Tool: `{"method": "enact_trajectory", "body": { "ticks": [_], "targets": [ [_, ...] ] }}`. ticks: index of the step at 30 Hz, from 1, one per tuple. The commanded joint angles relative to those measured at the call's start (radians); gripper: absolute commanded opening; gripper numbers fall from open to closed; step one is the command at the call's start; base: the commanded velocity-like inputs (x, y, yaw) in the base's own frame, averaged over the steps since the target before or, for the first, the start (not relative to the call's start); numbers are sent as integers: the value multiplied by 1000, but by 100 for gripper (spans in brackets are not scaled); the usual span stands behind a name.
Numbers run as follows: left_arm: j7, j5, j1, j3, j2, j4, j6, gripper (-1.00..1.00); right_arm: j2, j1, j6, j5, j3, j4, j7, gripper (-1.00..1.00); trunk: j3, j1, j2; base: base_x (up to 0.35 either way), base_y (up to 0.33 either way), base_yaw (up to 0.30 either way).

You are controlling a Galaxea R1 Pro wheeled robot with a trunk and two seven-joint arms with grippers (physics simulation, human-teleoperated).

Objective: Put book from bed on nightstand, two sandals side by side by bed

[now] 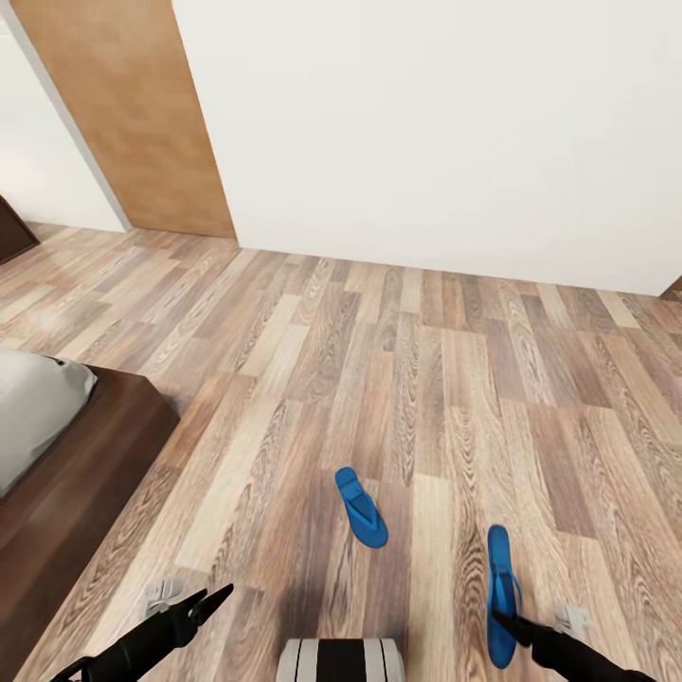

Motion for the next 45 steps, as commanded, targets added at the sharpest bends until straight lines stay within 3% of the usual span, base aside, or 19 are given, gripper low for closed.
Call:
{"method": "enact_trajectory", "body": {
  "ticks": [1,45],
  "targets": [
    [-2,6,0,1,0,0,9,100,1,-1,13,4,-6,-1,6,-100,3,-1,0,0,0,0],
    [1,6,0,-2,-1,1,9,100,1,-1,-36,4,-6,-1,4,-100,173,-20,10,0,0,0]
  ]
}}
